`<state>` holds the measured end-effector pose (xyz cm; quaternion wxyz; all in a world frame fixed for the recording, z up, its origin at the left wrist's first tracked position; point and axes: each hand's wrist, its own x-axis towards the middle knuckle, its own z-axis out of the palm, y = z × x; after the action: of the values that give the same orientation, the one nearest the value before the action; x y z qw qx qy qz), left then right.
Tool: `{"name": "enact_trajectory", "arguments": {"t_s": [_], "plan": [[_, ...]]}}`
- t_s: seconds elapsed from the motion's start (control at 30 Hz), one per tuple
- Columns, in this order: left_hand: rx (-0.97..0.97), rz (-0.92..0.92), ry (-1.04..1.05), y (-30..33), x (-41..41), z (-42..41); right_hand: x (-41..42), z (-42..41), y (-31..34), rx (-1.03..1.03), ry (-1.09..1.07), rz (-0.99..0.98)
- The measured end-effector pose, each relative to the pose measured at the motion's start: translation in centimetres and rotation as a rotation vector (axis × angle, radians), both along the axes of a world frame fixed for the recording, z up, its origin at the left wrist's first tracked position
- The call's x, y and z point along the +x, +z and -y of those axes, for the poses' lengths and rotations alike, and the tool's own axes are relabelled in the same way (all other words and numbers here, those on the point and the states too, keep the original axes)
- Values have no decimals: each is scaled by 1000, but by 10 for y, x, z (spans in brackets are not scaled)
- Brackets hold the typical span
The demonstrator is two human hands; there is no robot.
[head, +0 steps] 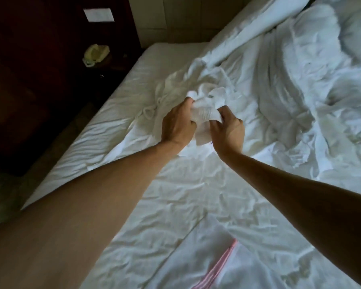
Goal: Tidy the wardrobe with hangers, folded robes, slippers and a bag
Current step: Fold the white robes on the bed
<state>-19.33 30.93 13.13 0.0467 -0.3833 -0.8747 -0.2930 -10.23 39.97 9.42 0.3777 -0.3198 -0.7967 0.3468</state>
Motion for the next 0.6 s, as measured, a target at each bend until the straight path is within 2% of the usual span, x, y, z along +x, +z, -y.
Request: {"name": "enact_trajectory", "arguments": {"t_s": [0.2,0.4,0.6], "plan": [[117,-156,-35,235,30,-8,18,-16,224,64,-48,-210],[312,-229,9,483,88,-5,84,-17,460,189,-42,-382],[501,-339,-19,663,170,11,158,-3,647,327,-71,-412]]}}
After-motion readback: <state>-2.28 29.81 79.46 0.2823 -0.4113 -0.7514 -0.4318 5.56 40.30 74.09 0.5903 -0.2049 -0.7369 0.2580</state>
